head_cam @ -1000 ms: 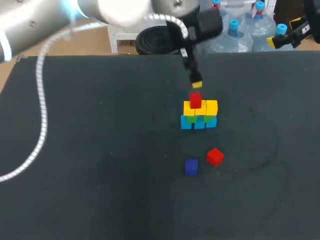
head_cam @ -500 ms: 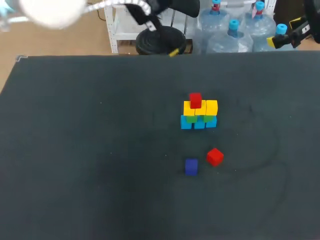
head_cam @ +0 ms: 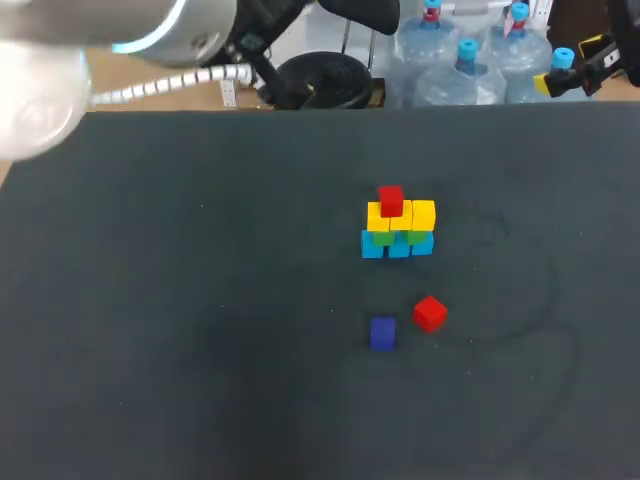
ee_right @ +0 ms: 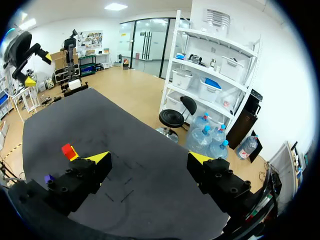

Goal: Place the blue cubes, place green cubes on the blue cubes, place the yellow cubes on the green cubes, then place the red cubes on the yellow cubes, and place purple cube on the red cubes.

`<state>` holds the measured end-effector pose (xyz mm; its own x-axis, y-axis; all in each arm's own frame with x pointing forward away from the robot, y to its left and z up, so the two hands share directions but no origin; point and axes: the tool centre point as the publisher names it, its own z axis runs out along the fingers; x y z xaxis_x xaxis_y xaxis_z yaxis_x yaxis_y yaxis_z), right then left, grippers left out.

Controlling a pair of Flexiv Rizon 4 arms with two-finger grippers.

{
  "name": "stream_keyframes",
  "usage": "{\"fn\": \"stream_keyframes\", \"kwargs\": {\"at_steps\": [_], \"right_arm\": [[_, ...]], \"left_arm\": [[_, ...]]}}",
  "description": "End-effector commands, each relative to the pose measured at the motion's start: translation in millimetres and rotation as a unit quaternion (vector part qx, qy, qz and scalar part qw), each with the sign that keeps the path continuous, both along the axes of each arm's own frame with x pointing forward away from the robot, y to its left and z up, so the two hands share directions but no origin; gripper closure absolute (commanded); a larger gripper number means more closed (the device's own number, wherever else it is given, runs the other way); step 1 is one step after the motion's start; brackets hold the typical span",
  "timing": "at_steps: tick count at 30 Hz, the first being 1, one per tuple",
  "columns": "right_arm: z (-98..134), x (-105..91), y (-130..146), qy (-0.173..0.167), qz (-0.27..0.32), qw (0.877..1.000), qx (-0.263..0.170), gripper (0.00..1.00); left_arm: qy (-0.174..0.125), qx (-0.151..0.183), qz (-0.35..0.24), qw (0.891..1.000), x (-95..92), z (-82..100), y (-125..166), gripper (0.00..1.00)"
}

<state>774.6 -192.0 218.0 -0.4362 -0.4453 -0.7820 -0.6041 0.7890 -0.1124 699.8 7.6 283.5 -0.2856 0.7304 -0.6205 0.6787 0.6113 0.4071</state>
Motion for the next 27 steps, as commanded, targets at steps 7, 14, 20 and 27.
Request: {"fn": "stream_keyframes", "kwargs": {"at_steps": [7, 14, 20, 27], "right_arm": [[0, -2.6, 2, -0.008, -0.017, 1.0, -0.01, 0.0], [-5, -3.1, 13, -0.001, 0.0, 1.0, -0.019, 0.0], [-33, -29.3, 53, 0.058, 0.08, 0.989, -0.11, 0.0], [-64, -73.0, 47, 0.116, 0.105, 0.958, -0.24, 0.0]], "left_arm": [[-0.046, -0.029, -0.007, 0.998, -1.9, -4.5, 3, 0.0], [-0.046, -0.029, -0.007, 0.998, -1.9, -4.5, 3, 0.0], [-0.046, -0.029, -0.007, 0.998, -1.9, -4.5, 3, 0.0], [-0.046, -0.029, -0.007, 0.998, -1.9, -4.5, 3, 0.0]]}}
